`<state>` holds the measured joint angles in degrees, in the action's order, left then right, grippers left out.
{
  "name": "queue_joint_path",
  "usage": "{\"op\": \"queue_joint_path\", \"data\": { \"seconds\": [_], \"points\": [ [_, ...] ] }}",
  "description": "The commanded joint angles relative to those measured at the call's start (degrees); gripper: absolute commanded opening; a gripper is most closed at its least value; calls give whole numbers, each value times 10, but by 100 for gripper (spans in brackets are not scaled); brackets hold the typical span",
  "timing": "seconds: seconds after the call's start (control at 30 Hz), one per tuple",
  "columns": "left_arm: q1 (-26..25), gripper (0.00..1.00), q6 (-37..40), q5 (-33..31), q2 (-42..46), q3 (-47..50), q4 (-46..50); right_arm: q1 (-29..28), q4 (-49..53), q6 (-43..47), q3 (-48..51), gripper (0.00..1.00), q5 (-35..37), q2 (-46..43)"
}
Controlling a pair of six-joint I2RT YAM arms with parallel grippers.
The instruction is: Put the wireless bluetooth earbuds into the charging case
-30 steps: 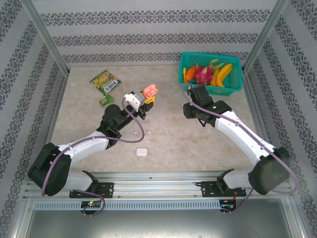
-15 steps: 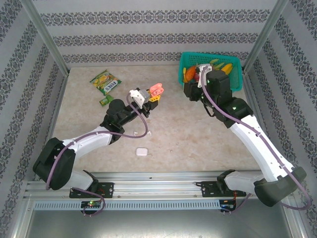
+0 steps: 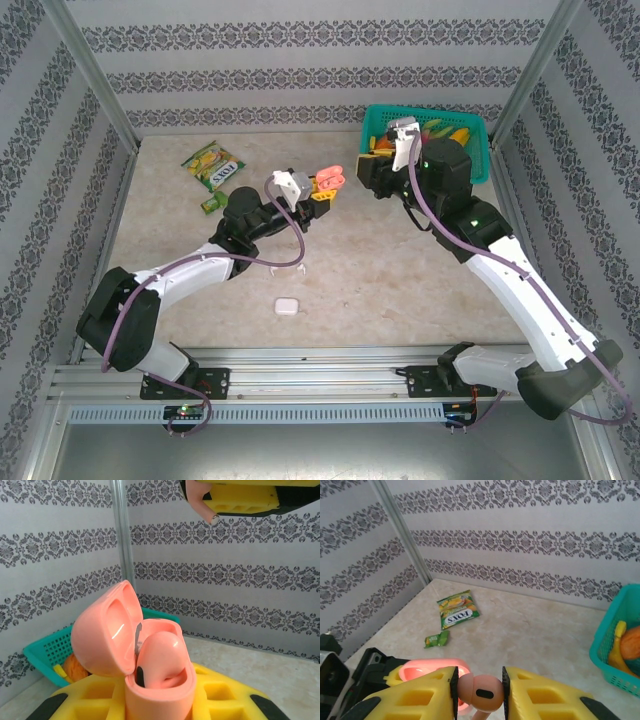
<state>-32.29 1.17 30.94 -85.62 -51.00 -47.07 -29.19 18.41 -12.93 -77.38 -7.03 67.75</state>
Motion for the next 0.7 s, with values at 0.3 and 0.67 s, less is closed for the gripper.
{"op": "queue_joint_path", "data": {
  "seconds": [0.3,0.67],
  "points": [
    [-11,0,-23,46,-8,-32,-2,-18,-58,23,39,31,-35,-12],
    [-15,0,-32,50,-12,-36,0,-27,-77,74,68,30,-47,-18]
  ]
}}
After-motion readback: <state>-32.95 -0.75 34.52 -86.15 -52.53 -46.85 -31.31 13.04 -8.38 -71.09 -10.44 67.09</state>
